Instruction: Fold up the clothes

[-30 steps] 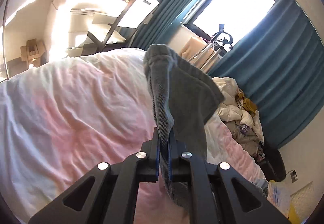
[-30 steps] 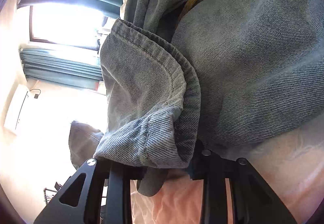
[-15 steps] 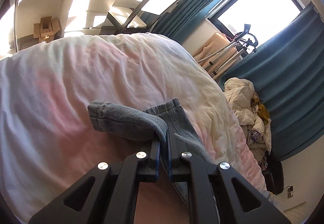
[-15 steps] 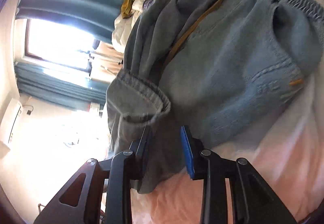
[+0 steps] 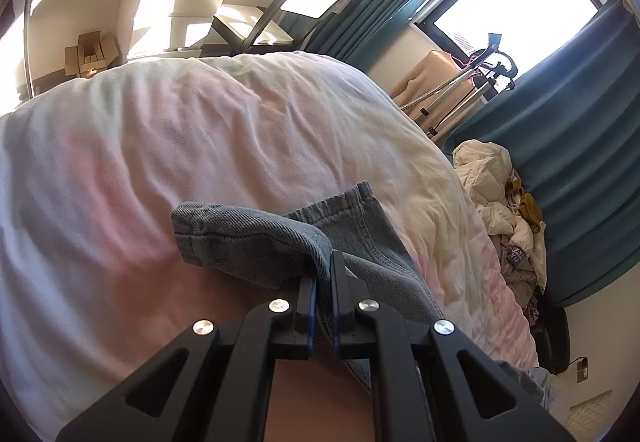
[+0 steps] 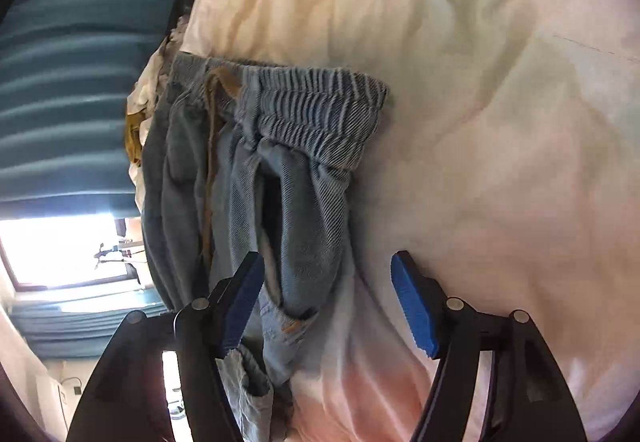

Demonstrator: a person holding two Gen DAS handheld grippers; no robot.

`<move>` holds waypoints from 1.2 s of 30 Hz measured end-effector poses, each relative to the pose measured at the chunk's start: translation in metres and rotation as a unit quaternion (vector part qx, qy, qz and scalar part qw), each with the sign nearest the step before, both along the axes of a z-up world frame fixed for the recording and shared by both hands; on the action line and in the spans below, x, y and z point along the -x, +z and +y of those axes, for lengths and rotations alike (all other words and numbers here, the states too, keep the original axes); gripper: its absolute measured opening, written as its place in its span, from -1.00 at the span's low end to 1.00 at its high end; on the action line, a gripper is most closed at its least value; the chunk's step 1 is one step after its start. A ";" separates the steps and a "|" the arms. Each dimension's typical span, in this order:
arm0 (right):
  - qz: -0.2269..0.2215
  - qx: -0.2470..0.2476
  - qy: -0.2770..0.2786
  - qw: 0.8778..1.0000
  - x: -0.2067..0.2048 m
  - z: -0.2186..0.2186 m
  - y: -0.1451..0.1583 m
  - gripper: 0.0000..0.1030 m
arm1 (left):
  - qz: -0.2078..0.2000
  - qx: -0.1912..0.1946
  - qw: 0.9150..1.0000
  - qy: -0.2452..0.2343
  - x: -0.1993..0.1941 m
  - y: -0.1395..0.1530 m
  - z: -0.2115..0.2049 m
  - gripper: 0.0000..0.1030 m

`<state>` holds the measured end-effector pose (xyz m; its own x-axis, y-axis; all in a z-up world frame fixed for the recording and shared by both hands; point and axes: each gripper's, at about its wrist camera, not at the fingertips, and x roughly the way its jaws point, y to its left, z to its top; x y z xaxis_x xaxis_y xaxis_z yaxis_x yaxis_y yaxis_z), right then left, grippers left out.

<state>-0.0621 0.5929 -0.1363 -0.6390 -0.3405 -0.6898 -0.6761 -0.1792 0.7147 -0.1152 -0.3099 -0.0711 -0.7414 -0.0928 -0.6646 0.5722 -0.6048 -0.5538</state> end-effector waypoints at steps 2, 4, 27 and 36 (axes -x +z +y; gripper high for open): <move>0.007 -0.016 0.003 1.000 0.024 -0.013 -0.012 0.30 | -0.004 0.000 1.000 0.000 0.001 -0.003 -0.001 -0.89; 0.015 -0.047 0.012 0.999 0.053 -0.026 -0.008 0.26 | -0.006 0.001 1.000 0.000 0.002 -0.004 -0.001 -0.89; 0.058 -0.197 -0.123 0.971 0.052 0.003 0.030 -0.89 | -0.035 -0.209 0.973 0.088 -0.084 -0.034 0.008 -0.89; -0.017 -0.257 -0.039 0.966 0.050 -0.023 0.042 -0.64 | -0.015 -0.196 0.976 0.090 -0.085 -0.020 0.011 -0.56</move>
